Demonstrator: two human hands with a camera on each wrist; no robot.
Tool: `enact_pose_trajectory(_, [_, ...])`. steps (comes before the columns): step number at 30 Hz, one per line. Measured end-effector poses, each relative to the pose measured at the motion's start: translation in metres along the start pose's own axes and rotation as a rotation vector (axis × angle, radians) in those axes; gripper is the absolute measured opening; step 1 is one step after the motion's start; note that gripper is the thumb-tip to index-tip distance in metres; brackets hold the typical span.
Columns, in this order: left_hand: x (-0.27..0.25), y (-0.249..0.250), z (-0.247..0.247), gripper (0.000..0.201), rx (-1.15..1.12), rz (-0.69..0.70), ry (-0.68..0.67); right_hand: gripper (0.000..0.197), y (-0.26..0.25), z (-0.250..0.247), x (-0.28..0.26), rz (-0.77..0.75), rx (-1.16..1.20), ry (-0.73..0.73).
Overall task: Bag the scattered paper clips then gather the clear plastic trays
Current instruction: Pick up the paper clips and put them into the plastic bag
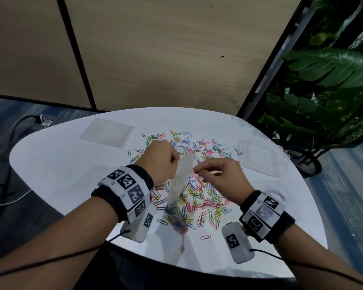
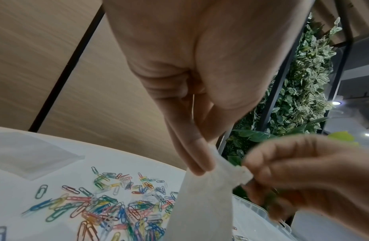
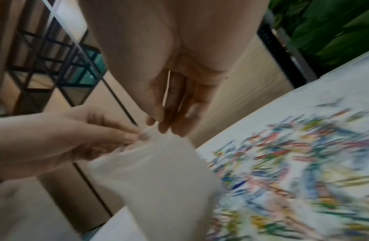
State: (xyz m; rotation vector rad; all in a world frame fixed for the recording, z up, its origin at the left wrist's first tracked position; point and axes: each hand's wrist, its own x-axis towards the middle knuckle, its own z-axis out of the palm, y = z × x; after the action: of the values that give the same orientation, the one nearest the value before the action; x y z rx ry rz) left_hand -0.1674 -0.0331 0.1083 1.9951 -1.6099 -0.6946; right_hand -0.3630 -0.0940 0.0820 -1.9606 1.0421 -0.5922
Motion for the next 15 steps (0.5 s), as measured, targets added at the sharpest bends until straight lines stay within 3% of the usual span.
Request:
enact_pose_trajectory(2, [0.002, -0.002, -0.002, 0.024, 0.008, -0.024, -0.002, 0.021, 0.028, -0.018, -0.007, 0.138, -0.257, -0.068])
enact_pose_trajectory(5, [0.0, -0.001, -0.005, 0.031, 0.022, -0.032, -0.007, 0.085, 0.079, -0.03, -0.025, 0.53, -0.637, -0.389])
enact_pose_trajectory(6, [-0.001, -0.001, -0.006, 0.035, 0.023, -0.03, -0.003, 0.103, 0.092, -0.027, -0.032, 0.607, -0.676, -0.444])
enact_pose_trajectory(8, [-0.004, -0.002, -0.006, 0.037, 0.024, -0.04, -0.005, 0.122, 0.11, -0.017, -0.044, 0.618, -0.696, -0.456])
enact_pose_trajectory(11, [-0.005, -0.004, -0.008, 0.031, 0.011, -0.056, -0.001, 0.119, 0.121, 0.004, -0.046, 0.478, -0.629, -0.345])
enact_pose_trajectory(15, [-0.004, -0.005, -0.008, 0.028, -0.001, -0.048, 0.001, 0.084, 0.12, 0.025, -0.037, 0.306, -0.61, -0.29])
